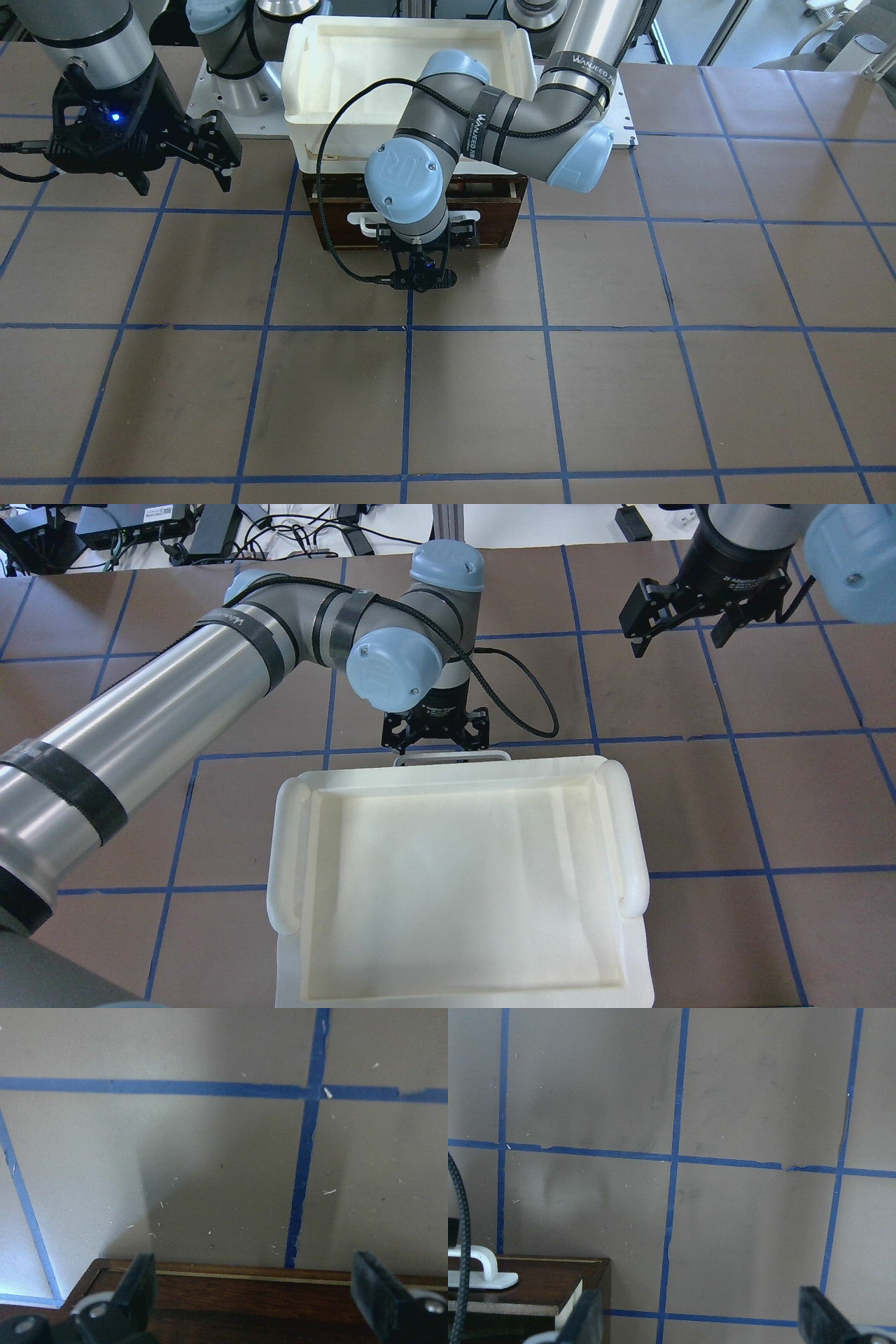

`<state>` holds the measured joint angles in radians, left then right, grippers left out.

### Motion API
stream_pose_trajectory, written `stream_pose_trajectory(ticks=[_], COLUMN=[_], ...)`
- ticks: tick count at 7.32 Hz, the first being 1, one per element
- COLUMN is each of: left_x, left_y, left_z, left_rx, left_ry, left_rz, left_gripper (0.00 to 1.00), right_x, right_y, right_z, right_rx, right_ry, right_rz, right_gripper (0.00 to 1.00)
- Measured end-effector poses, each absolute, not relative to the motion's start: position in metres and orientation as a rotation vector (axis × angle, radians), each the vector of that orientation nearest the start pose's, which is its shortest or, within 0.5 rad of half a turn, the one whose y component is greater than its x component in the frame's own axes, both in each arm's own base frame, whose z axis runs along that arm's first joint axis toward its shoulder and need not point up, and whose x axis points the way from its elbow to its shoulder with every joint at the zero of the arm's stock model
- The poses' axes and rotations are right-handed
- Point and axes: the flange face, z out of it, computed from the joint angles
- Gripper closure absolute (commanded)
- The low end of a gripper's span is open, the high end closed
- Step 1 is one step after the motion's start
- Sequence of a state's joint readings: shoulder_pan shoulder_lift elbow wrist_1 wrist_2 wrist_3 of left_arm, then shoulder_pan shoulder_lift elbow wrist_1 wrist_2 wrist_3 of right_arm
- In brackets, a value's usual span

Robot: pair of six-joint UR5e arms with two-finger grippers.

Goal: Put scissors in drawer and close it

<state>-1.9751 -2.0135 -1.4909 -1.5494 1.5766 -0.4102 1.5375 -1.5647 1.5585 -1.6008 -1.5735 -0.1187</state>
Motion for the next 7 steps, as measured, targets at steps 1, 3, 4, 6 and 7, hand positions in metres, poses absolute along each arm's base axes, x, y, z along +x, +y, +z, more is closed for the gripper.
stream_pose_trajectory(ticks=[1,3,4,6,7], left_x=[-0.362,-0.363,-0.363,-0.363,-0.362], left_y=[-0.501,-0.492,-0.49,-0.492,-0.498], left_z=[0.283,0.287,0.288,0.294,0.305], left_rx=[0.002,0.013,0.015,0.022,0.016], left_ry=[2.953,2.933,2.927,2.932,2.954], left_rz=[0.494,0.528,0.538,0.511,0.456], left_gripper=[0.0,0.0,0.0,0.0,0.0], right_x=[0.117,0.117,0.117,0.117,0.116], right_y=[-0.502,-0.503,-0.503,-0.502,-0.502], right_z=[0.494,0.494,0.494,0.495,0.496], right_rx=[-0.134,-0.134,-0.134,-0.133,-0.131], right_ry=[3.143,3.142,3.142,3.143,3.143], right_rz=[-0.059,-0.063,-0.064,-0.066,-0.07], right_gripper=[0.0,0.0,0.0,0.0,0.0])
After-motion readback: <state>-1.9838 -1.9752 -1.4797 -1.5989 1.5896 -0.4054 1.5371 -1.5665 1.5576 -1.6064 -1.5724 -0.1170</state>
